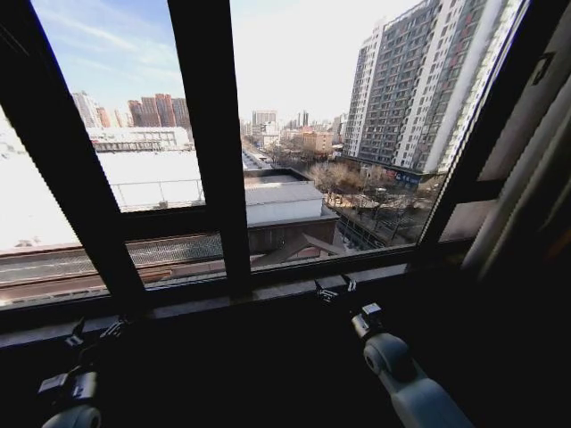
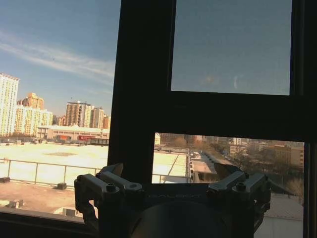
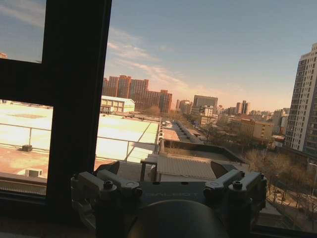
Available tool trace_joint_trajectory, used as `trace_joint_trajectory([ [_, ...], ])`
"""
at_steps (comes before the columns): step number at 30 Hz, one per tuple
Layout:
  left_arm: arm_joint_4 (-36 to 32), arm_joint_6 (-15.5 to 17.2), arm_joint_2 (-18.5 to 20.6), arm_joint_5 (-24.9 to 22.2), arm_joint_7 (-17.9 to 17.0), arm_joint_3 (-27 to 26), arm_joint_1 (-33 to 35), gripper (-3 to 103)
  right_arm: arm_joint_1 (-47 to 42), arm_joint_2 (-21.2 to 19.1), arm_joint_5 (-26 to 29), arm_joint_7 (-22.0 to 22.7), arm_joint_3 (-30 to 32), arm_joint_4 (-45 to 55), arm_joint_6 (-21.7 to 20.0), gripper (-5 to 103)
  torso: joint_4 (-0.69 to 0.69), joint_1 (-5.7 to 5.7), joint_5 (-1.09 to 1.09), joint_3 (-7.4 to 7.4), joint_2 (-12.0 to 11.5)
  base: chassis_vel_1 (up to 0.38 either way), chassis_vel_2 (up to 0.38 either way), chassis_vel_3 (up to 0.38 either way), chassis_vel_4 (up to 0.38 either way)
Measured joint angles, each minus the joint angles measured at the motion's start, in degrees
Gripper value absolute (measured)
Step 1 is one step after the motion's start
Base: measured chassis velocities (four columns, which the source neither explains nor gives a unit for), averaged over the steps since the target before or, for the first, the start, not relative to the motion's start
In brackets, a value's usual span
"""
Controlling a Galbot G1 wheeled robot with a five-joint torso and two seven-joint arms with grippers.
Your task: Open the curtains by pulling them apart, changing their state from closed to fully open.
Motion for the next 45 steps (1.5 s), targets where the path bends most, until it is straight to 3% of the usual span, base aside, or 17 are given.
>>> trace_joint_trajectory([
  [9,0.0,0.0,0.0,0.0,0.0,0.0,0.0,100,0.0,0.0,0.0,0.0,0.0,0.0,0.0,100,-0.06,0.02,0.05,0.01,0.0,-0.005,-0.239,-0.004,0.224],
  [24,0.0,0.0,0.0,0.0,0.0,0.0,0.0,100,0.0,0.0,0.0,0.0,0.0,0.0,0.0,100,-0.04,-0.07,0.07,-0.02,0.0,0.013,-0.465,-0.004,0.491],
  [28,0.0,0.0,0.0,0.0,0.0,0.0,0.0,100,0.0,0.0,0.0,0.0,0.0,0.0,0.0,100,-0.04,-0.06,0.08,-0.02,0.0,0.004,-0.086,-0.007,0.092],
  [31,0.0,0.0,0.0,0.0,0.0,0.0,0.0,100,0.0,0.0,0.0,0.0,0.0,0.0,0.0,100,-0.03,0.03,-0.04,0.02,0.0,0.012,0.016,-0.016,-0.026],
  [45,0.0,0.0,0.0,0.0,0.0,0.0,0.0,100,0.0,0.0,0.0,0.0,0.0,0.0,0.0,100,-0.03,-0.04,0.08,-0.02,0.0,0.134,0.101,-0.128,-0.087],
])
